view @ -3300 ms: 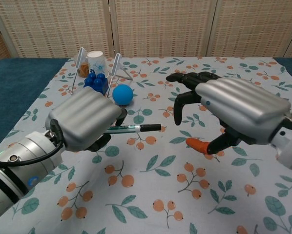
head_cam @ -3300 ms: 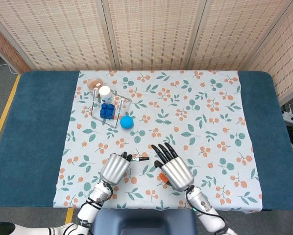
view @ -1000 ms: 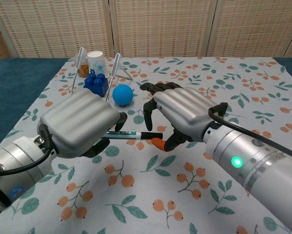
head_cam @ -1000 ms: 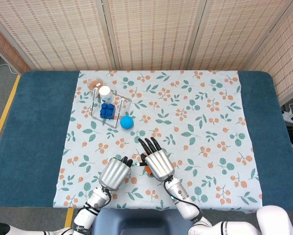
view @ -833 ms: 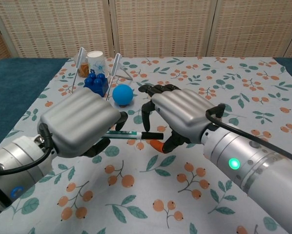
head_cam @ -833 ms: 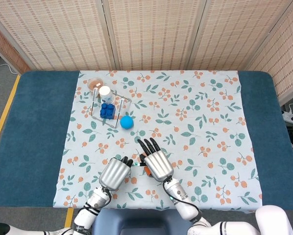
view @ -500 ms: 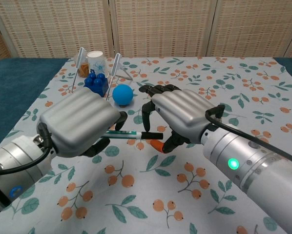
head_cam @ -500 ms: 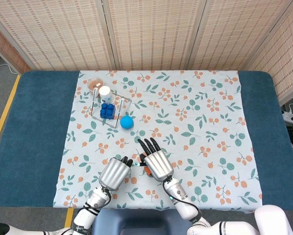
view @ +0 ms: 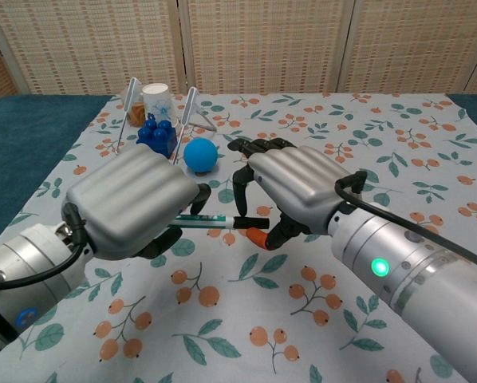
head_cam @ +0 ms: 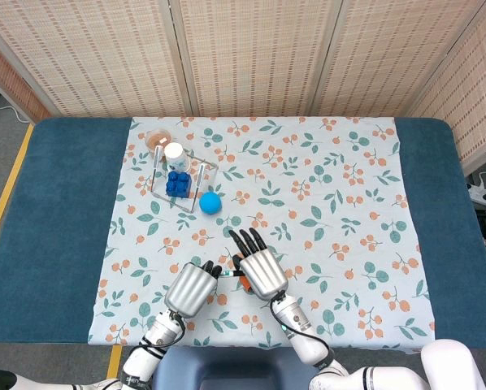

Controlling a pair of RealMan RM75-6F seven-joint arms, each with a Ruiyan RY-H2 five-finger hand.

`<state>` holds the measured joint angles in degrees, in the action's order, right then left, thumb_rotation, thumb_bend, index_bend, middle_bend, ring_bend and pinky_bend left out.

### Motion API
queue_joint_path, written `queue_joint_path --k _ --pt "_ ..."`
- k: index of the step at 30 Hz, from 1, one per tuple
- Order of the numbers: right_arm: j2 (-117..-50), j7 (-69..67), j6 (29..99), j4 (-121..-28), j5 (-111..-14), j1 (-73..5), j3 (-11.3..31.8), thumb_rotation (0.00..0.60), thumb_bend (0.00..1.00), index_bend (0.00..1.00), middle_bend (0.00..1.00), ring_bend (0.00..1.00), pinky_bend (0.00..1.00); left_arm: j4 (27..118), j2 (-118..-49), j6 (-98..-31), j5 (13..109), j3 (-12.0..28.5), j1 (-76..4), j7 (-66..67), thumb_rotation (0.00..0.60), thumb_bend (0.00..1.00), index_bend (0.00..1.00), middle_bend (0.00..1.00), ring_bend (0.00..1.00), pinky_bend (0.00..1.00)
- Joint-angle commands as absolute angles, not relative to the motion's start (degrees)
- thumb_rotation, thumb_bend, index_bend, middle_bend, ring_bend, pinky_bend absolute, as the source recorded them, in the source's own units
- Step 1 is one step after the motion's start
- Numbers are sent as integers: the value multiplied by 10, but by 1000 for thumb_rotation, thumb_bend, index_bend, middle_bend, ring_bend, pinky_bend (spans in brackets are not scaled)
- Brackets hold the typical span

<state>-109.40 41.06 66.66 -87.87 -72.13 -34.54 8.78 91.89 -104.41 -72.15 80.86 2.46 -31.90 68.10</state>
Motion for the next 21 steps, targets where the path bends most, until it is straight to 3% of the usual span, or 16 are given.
queue_joint_path --k 1,12,21 --pt "-1095 411 667 -877 -721 -346 88 600 208 526 0 0 0 919 -1044 -722 809 25 -319 681 600 571 910 1000 912 1000" --pt "-1101 414 671 -873 -716 -348 89 600 219 609 41 0 0 923 -1041 -724 811 27 -317 679 600 572 911 1000 912 1000" --pt "-1100 411 672 -869 -709 -348 90 600 237 620 46 0 0 931 -1037 -726 813 27 -316 679 600 572 910 1000 911 1000"
